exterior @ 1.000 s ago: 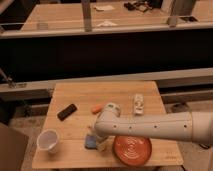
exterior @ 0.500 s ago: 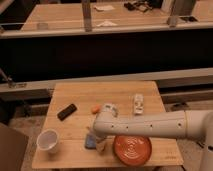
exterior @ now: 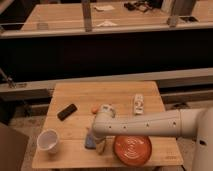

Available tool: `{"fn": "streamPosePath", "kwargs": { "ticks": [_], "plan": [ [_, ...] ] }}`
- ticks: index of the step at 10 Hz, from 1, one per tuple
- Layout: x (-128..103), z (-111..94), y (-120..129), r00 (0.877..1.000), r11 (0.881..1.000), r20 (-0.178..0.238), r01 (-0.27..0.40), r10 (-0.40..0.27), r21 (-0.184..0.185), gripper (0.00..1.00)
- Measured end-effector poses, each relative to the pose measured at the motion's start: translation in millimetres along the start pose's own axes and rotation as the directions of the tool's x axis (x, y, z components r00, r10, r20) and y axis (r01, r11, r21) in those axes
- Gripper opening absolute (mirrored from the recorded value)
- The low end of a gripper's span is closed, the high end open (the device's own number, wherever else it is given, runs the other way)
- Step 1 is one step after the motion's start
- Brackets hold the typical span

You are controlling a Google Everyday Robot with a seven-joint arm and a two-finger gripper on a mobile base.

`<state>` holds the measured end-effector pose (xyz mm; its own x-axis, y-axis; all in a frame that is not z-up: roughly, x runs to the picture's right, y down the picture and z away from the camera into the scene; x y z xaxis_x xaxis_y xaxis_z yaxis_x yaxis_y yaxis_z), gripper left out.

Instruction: Place the white sponge in the ceramic bowl

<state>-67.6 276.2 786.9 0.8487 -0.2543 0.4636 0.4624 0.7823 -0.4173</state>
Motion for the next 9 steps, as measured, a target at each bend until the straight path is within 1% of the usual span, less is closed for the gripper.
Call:
{"fn": "streamPosePath", "kwargs": {
  "ticks": [1, 3, 5, 6, 7, 9],
  "plan": [
    [0.4, 2.4, -0.1, 1.000, 1.000, 0.000, -0.001, 0.001, -0.001, 0.76],
    [1.3, 8.2, -0.3, 1.000, 1.000, 0.001, -0.003, 0.003, -0.003, 0.54],
    [1.5, 10.1, -1.2, 1.000, 1.000, 0.001, -0.004, 0.004, -0.004, 0.41],
    [1.7, 8.9, -0.3, 1.000, 1.000, 0.001, -0.006, 0.006, -0.006, 0.39],
    [2.1, 8.0, -0.1, 1.000, 1.000, 0.001, -0.005, 0.005, -0.006, 0.35],
    [1.7, 8.3, -0.1, 1.000, 1.000, 0.001, -0.002, 0.002, -0.007, 0.14]
  ]
}}
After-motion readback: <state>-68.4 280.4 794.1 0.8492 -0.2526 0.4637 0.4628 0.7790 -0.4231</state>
